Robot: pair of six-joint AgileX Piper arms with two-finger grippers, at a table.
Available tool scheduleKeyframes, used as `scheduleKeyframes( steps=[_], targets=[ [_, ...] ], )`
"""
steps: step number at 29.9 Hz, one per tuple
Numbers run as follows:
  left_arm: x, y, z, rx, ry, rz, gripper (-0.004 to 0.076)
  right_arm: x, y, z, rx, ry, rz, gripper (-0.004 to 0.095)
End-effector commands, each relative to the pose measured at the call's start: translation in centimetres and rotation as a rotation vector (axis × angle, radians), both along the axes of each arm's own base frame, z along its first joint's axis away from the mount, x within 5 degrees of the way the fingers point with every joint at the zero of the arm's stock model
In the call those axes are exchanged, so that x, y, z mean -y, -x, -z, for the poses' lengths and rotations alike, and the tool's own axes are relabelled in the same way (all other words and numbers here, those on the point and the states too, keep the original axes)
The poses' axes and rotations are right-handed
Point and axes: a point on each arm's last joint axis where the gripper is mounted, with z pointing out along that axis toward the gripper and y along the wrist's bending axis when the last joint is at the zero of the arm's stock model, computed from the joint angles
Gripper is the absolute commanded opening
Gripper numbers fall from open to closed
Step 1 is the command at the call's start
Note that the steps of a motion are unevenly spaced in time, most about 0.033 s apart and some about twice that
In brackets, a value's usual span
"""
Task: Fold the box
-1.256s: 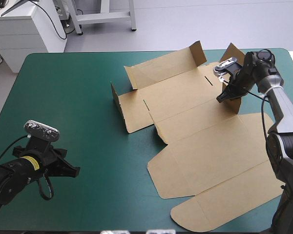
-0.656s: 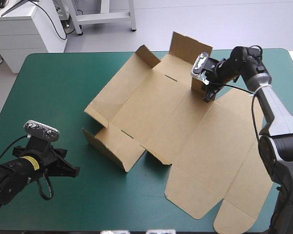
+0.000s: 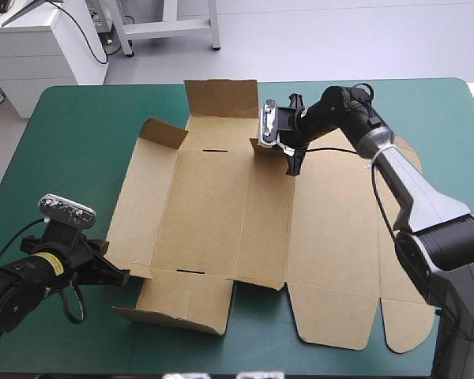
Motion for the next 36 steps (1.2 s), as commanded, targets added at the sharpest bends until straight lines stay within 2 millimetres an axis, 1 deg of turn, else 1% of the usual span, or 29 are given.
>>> scheduleKeyframes(
  steps=[1, 7, 12, 20, 24, 28, 30, 31, 33, 34, 36],
  targets=[
    [0.2, -0.3, -1.4, 0.092, 0.042, 0.003, -0.0008, -0.4, 1.0, -4.1, 0.101, -0.129, -0.011, -0.0021],
    [0.3, -0.4, -1.5, 0.102, 0.048, 0.004, -0.0008, -0.7, 1.2, -4.3, 0.102, -0.159, -0.045, -0.0021],
    [0.3, -0.4, -1.5, 0.102, 0.048, 0.004, -0.0008, -1.9, 1.6, -4.0, 0.117, -0.136, -0.112, -0.0021],
    [0.3, -0.4, -1.5, 0.102, 0.048, 0.004, -0.0008, -4.4, 1.4, -1.7, 0.089, -0.118, -0.170, -0.0021],
    [0.3, -0.4, -1.5, 0.102, 0.048, 0.004, -0.0008, -4.8, 1.0, -1.1, 0.093, -0.133, -0.158, -0.0021],
    [0.3, -0.4, -1.5, 0.102, 0.048, 0.004, -0.0008, -4.8, 0.8, -1.2, 0.111, -0.148, -0.140, -0.0018],
    [0.3, -0.4, -1.5, 0.105, 0.049, 0.004, -0.0008, -4.8, 0.8, -1.3, 0.117, -0.150, -0.137, 0.0003],
    [0.3, -0.4, -1.5, 0.106, 0.049, 0.004, -0.0008, -4.8, 0.7, -1.3, 0.120, -0.149, -0.135, 0.0030],
    [0.2, -0.4, -1.5, 0.106, 0.056, -0.005, -0.0008, -4.7, 0.6, -1.3, 0.127, -0.151, -0.129, 0.0156],
    [0.2, -0.4, -1.5, 0.105, 0.060, -0.012, -0.0008, -4.7, 0.6, -1.3, 0.130, -0.152, -0.128, 0.0251],
    [0.2, -0.4, -1.5, 0.105, 0.059, -0.011, -0.0008, -4.7, 0.6, -1.4, 0.133, -0.153, -0.125, 0.0478]
  ],
)
